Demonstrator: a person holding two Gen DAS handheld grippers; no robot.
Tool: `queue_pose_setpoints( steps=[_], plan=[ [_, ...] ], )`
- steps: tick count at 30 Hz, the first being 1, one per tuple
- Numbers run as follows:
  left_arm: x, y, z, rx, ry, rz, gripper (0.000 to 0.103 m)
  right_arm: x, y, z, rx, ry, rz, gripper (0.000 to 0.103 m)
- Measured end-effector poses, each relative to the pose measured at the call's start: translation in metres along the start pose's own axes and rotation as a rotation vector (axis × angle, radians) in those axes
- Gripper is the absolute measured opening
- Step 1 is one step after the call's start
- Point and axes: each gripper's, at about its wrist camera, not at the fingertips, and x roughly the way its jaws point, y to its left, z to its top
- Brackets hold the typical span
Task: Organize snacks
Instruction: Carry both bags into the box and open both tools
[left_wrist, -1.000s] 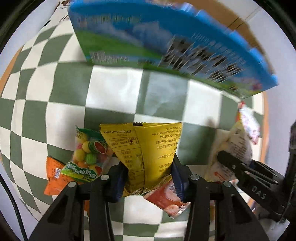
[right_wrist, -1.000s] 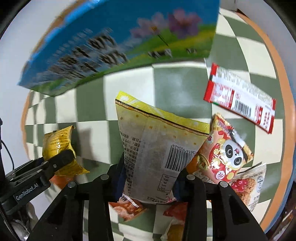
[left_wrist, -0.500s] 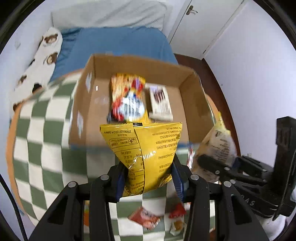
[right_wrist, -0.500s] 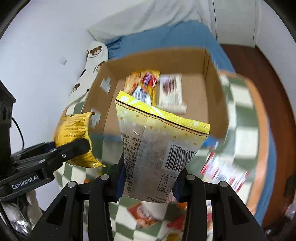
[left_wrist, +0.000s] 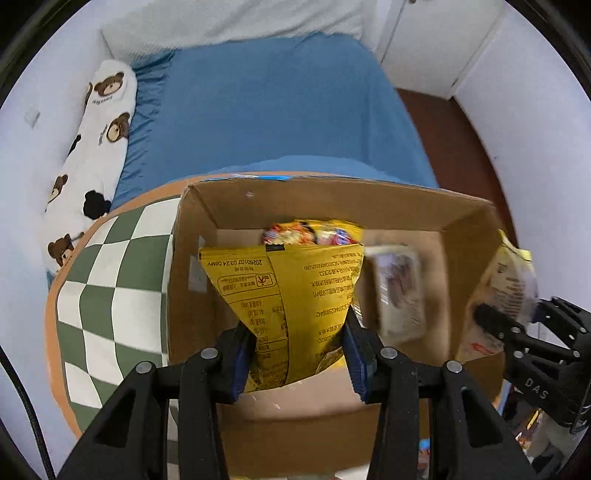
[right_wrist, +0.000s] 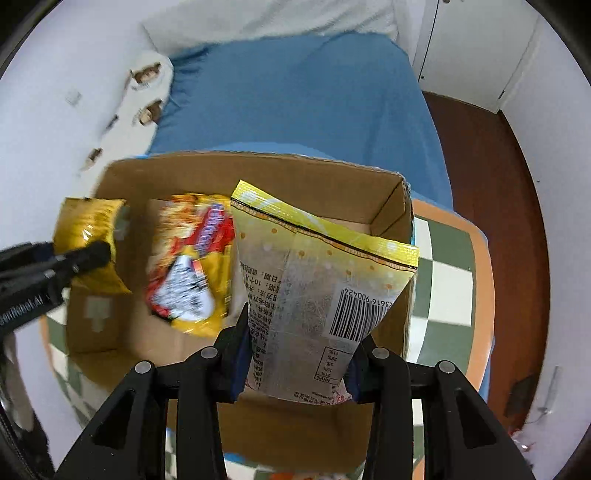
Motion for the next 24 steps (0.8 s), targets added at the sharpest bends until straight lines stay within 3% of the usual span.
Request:
queue_pose_setpoints(
  steps=[9, 11, 12, 14, 15, 24],
  plan=[
    [0.070, 0.028, 0.031, -0.024, 0.150, 0.058, 0.042, 0.063, -0.014, 0.031, -0.015, 0.100, -0.040, 0.047],
    [0.077, 0.030, 0.034, -0.029, 0.150, 0.055, 0.050, 0.071, -0.016, 0.035, -0.003, 0.132, -0.044, 0.081],
    [0.078, 0.030, 0.035, -0.028, 0.149, 0.053, 0.058, 0.073, -0.017, 0.036, 0.003, 0.129, -0.049, 0.087],
    [0.079, 0.030, 0.036, -0.028, 0.138, 0.043, 0.079, 0.077, -0.018, 0.038, 0.007, 0.132, -0.046, 0.088],
    [0.079, 0.030, 0.037, -0.030, 0.131, 0.037, 0.081, 0.079, -0.020, 0.038, 0.017, 0.138, -0.040, 0.088],
    [0.056, 0.025, 0.025, -0.042, 0.064, 0.020, 0.082, 0.073, -0.024, 0.024, 0.078, 0.096, 0.001, 0.088]
  ],
)
